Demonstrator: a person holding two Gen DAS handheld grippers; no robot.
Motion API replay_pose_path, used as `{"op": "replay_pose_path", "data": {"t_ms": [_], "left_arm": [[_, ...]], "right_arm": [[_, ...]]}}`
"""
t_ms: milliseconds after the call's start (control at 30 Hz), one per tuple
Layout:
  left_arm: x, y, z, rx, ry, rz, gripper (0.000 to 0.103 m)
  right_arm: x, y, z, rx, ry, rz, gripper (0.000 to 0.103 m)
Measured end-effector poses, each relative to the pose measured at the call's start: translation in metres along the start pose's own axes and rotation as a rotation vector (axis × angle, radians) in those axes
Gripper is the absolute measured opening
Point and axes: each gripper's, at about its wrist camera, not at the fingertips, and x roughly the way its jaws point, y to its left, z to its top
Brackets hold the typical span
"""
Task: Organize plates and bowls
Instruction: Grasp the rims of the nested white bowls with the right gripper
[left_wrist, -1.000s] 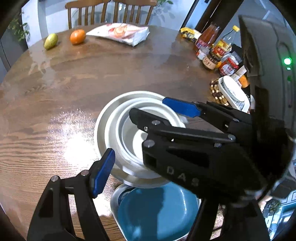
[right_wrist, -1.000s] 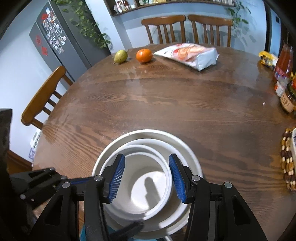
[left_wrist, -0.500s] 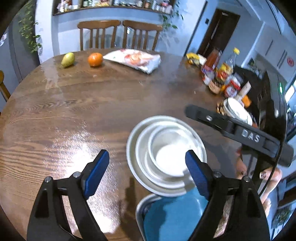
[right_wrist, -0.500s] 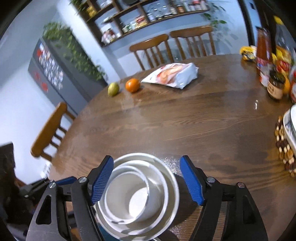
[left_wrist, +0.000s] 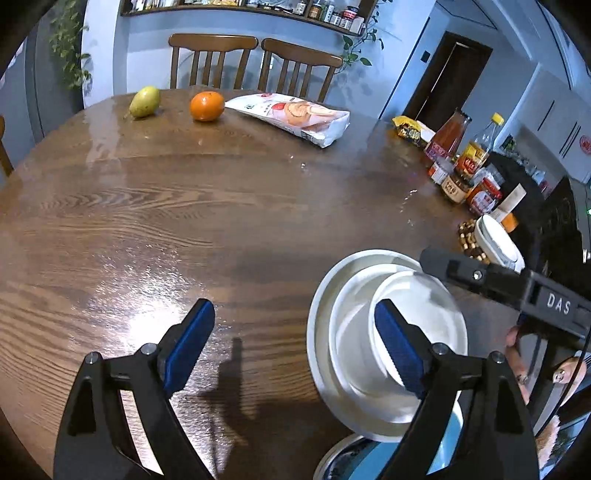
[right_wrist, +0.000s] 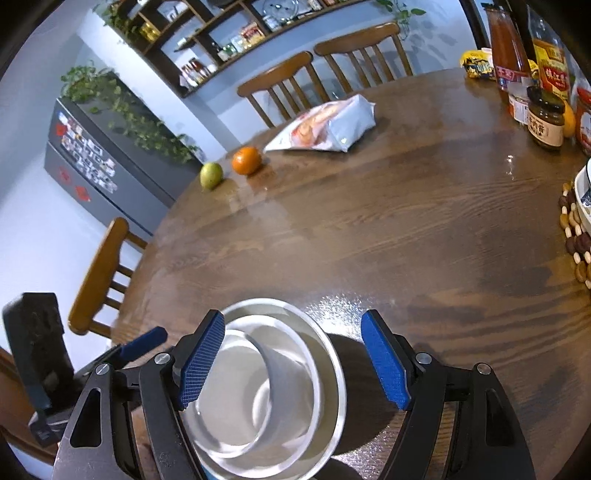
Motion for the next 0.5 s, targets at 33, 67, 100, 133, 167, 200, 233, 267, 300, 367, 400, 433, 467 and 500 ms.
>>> {"op": "replay_pose_path", "data": {"t_ms": [33, 67, 100, 133, 167, 200, 233, 267, 300, 367, 400, 433, 467, 500], "left_arm": [[0.0, 0.0, 0.0, -0.009, 0.002, -0.014, 0.088], [-0.001, 0.001, 0.0, -0.015, -0.001, -0.029, 0.088], [-0.002, 0.001, 0.0, -0.019, -0.003, -0.044, 0.088], [-0.002, 0.001, 0.0, -0.02, -0.002, -0.058, 0.088], [-0.002, -0.001, 0.0, -0.021, 0.0, -0.068, 0.089], [-0.002, -0.001, -0.001, -0.02, 0.007, -0.084, 0.089], [-0.001, -0.002, -0.001, -0.021, 0.014, -0.098, 0.09], [0.0, -0.003, -0.001, -0.023, 0.021, -0.11, 0.091], [0.002, -0.003, -0.002, -0.023, 0.026, -0.112, 0.091], [0.005, -0.005, -0.003, -0.021, 0.037, -0.095, 0.092], [0.006, -0.005, -0.004, -0.019, 0.045, -0.091, 0.092], [0.007, -0.005, -0.004, -0.019, 0.052, -0.094, 0.092], [0.008, -0.006, -0.005, -0.022, 0.061, -0.103, 0.092], [0.008, -0.006, -0.005, -0.024, 0.07, -0.112, 0.092]], "right_arm": [[0.0, 0.0, 0.0, -0.002, 0.004, 0.009, 0.077], [0.002, 0.001, 0.0, -0.006, 0.013, 0.02, 0.077], [0.002, 0.0, -0.001, -0.008, 0.016, 0.025, 0.077], [0.002, 0.001, -0.001, -0.012, 0.016, 0.024, 0.077], [0.002, 0.002, -0.002, -0.017, 0.014, 0.015, 0.077], [0.002, 0.001, -0.002, -0.02, 0.013, 0.01, 0.077], [0.002, 0.001, -0.002, -0.023, 0.009, 0.005, 0.078], [0.002, 0.001, -0.002, -0.022, 0.008, 0.005, 0.078], [0.004, 0.0, -0.003, -0.018, 0.015, 0.008, 0.078], [0.007, -0.001, -0.005, -0.006, 0.036, 0.003, 0.078], [0.009, -0.002, -0.006, -0.004, 0.048, -0.003, 0.078], [0.01, -0.003, -0.006, -0.002, 0.054, -0.008, 0.078], [0.012, -0.003, -0.007, 0.001, 0.059, -0.007, 0.078], [0.012, -0.004, -0.008, 0.003, 0.064, -0.001, 0.078]]}}
